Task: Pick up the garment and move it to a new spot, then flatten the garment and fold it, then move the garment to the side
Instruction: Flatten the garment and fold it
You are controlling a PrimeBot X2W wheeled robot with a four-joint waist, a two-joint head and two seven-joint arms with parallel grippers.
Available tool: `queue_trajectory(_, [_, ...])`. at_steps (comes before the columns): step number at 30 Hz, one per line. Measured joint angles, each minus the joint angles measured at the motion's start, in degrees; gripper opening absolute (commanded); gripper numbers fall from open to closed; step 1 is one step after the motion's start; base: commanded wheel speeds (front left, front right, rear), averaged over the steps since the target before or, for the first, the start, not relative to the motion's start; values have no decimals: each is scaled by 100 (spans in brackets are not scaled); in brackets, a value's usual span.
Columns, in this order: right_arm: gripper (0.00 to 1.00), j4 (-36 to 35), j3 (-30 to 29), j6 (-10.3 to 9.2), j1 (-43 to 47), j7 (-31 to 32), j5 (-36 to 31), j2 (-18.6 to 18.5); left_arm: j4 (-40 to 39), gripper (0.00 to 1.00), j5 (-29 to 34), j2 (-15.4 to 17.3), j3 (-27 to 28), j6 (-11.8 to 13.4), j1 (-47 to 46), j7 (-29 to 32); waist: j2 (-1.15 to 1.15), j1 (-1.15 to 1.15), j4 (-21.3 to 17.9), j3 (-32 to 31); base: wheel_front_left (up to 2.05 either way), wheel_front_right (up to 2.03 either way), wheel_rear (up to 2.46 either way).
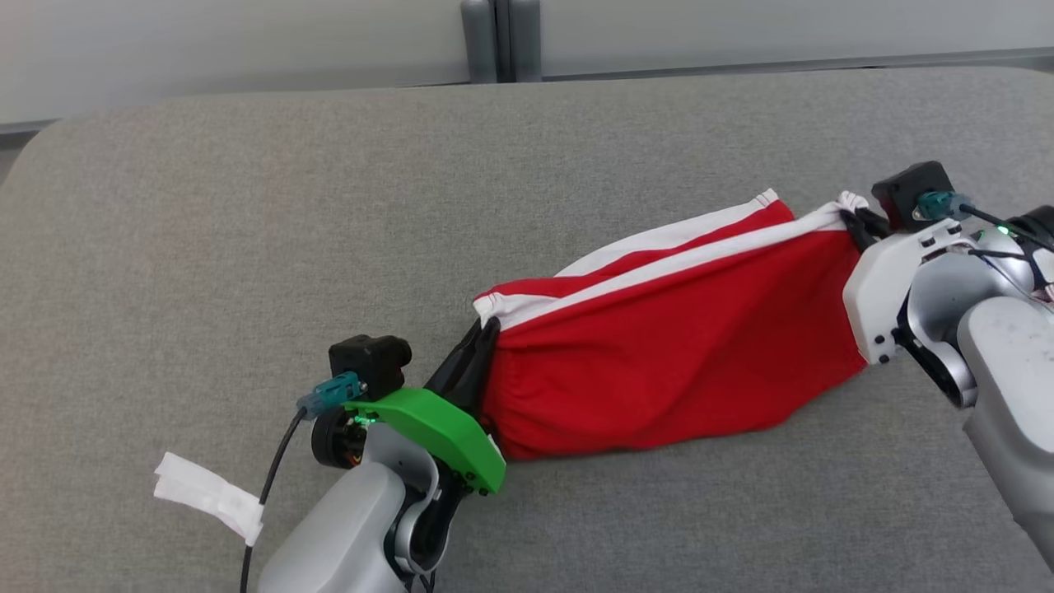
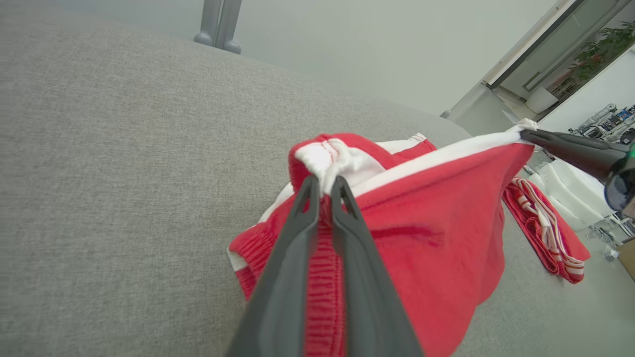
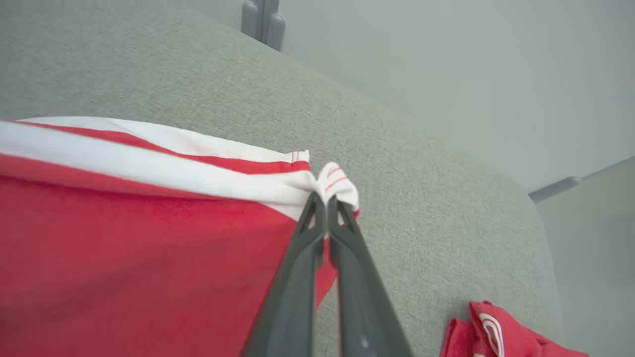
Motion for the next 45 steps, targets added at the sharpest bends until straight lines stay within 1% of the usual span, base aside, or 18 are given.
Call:
queue_trajectory(7, [0, 893, -181, 0, -533, -615, -419, 407, 427, 0, -3, -180, 3, 77, -255, -92, 0, 0, 202, 215, 0, 0, 0])
queue_trajectory(10, [0, 1209, -301, 0, -653, -755, -610, 608, 545, 0, -3, -209, -20, 82, -330, -119, 0, 0, 260, 262, 0, 0, 0])
queue_trajectory(11, [31, 1300, -334, 0, -681, -790, -650, 655, 581, 22, -9, -215, -30, 78, -341, -122, 0, 0, 272, 267, 0, 0, 0])
queue_trajectory(12, [100, 1421, -367, 0, -712, -810, -667, 721, 630, 97, -13, -226, -56, 48, -346, -108, 0, 0, 283, 266, 0, 0, 0])
queue_trajectory(13, [100, 1526, -412, 0, -723, -838, -665, 790, 670, 100, -21, -233, -75, 45, -347, -83, 0, 0, 287, 257, 0, 0, 0])
queue_trajectory(16, [100, 1724, -403, -1, -736, -983, -704, 889, 778, 100, -56, -249, -70, 43, -355, -141, 0, 0, 290, 202, 0, 0, 0])
queue_trajectory(19, [100, 1830, -376, -1, -768, -1192, -684, 949, 823, 100, -57, -246, 11, 59, -355, -321, 0, 0, 282, 111, 0, 0, 0])
queue_trajectory(23, [100, 1915, -375, -1, -767, -1337, -425, 990, 789, 100, -40, -175, 246, 82, -258, -554, 0, 0, 254, -56, 0, 0, 0])
queue_trajectory(25, [100, 1929, -374, -2, -723, -1338, -192, 992, 676, 100, 44, -80, 401, 88, -122, -621, 0, 0, 238, -152, 0, 0, 0])
queue_trajectory(28, [100, 1923, -366, -1, -569, -1194, 82, 928, 278, 100, 412, 60, 832, 130, 205, -641, 0, 0, 216, -315, 0, 0, 0])
queue_trajectory(31, [100, 1930, -579, -2, -354, -954, 364, 834, -334, 100, 1071, 153, 1358, 113, 685, -651, 0, 0, 199, -485, 0, 0, 0])
queue_trajectory(33, [100, 1985, -747, -2, -178, -793, 533, 794, -682, 100, 1493, 158, 1693, 73, 1100, -650, 0, 0, 197, -583, 0, 0, 0])
queue_trajectory(35, [100, 2029, -896, -2, -22, -719, 619, 794, -982, 100, 1827, 143, 2017, 33, 1406, -651, 0, 0, 211, -647, 0, 0, 0])
queue_trajectory(37, [100, 2108, -1113, -2, 84, -706, 703, 800, -1265, 100, 2129, 71, 2357, -68, 1721, -651, 0, 0, 257, -677, 0, 0, 0])
queue_trajectory(41, [100, 2272, -1526, -2, 142, -706, 789, 910, -1692, 100, 2769, -54, 2783, -259, 2195, -651, 0, 0, 394, -655, 0, 0, 0])
queue_trajectory(45, [100, 2436, -1791, -3, 126, -757, 656, 938, -1942, 100, 3096, -201, 3190, -361, 2570, -651, 0, 0, 553, -574, 0, 0, 0])
